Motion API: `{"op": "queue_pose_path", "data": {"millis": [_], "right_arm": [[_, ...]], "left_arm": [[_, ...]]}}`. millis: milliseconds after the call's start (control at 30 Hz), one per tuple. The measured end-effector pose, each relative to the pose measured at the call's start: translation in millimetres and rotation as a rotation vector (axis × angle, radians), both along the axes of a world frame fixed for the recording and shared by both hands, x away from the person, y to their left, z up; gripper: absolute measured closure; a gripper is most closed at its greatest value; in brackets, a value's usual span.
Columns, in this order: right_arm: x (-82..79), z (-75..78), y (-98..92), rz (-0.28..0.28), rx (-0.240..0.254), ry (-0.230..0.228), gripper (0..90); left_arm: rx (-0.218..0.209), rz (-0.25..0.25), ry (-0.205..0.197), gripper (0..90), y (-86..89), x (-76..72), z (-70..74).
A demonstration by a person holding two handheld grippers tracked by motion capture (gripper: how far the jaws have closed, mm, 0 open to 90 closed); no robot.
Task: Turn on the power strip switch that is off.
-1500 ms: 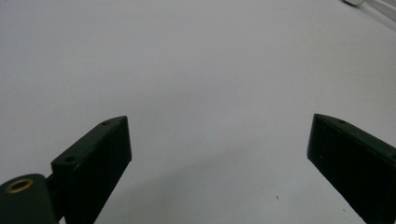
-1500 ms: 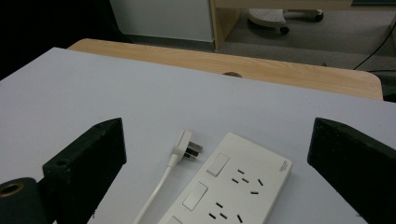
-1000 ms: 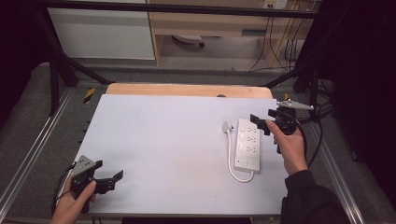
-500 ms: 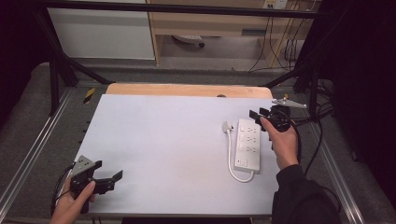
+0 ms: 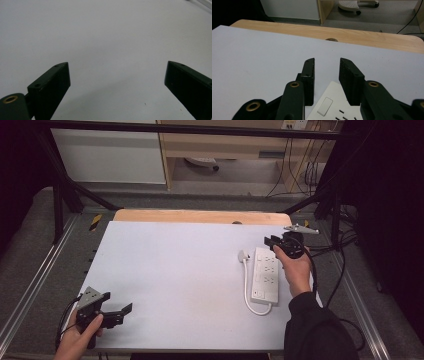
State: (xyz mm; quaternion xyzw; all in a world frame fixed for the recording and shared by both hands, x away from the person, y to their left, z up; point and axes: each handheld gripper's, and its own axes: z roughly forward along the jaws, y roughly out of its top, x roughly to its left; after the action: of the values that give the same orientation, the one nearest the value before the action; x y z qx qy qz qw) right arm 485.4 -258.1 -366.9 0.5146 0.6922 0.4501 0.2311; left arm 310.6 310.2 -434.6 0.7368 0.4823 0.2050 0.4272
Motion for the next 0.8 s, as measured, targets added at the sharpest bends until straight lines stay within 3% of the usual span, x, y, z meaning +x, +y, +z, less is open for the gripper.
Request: {"op": "queue_pose_path", "data": {"millis": [800], "right_arm": [[13.2,-18.4,12.7,-0.035,-0.030,0.015,77.7]], "left_arm": [[-0.010,0.000,-0.003,6.4,1.0,0.0,0.6]]}}
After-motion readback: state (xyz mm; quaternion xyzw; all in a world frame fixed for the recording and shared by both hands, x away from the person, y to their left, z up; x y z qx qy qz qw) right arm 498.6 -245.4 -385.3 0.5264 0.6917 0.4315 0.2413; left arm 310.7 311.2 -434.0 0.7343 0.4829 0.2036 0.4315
